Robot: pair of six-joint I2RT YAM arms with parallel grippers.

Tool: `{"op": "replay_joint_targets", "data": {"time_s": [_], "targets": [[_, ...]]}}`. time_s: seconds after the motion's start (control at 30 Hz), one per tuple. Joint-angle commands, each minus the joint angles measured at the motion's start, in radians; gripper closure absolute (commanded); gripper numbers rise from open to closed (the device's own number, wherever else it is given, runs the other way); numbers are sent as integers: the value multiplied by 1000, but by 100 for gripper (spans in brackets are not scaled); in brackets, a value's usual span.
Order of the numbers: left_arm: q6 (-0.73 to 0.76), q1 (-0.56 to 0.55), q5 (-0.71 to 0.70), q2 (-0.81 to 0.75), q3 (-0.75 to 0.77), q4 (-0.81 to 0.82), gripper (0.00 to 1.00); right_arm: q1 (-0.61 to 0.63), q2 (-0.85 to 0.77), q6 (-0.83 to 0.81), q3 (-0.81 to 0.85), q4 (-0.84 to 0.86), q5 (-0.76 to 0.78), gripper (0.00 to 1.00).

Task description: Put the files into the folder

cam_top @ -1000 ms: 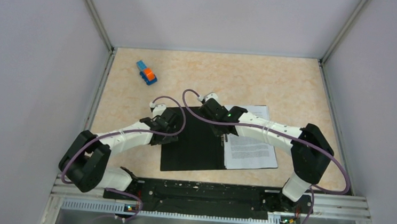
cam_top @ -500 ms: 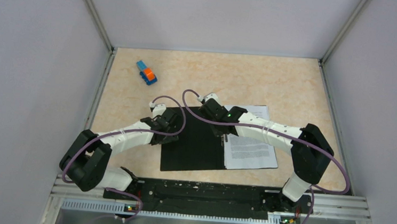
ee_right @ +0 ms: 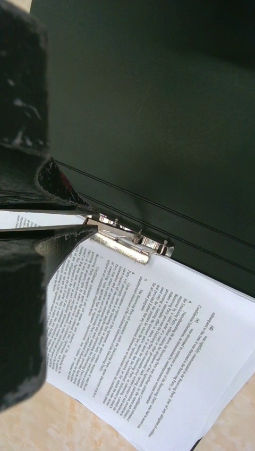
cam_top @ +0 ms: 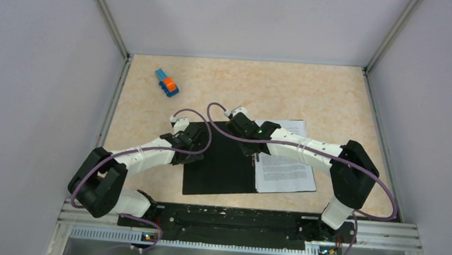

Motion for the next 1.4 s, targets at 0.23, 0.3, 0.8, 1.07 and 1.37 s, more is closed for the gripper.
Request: {"op": "replay_joint_targets", "data": {"time_s": [0.23, 0.3, 0.8, 1.07, 1.37], "targets": [[-35, 1, 38, 52, -6, 24, 31, 17, 13, -5, -4, 0, 19, 90], [-38, 0, 40, 55, -4, 26, 31, 17, 7, -2, -14, -2, 24, 92], [-55, 0, 46, 80, -3, 29, 31, 17, -52, 37, -124, 19, 18, 97], [-59, 0, 46, 83, -3, 28, 31, 17, -54, 56, -167, 43, -17, 100], [-64, 2, 49, 86, -4, 29, 31, 17, -51, 78, -226, 61, -32, 100]]}}
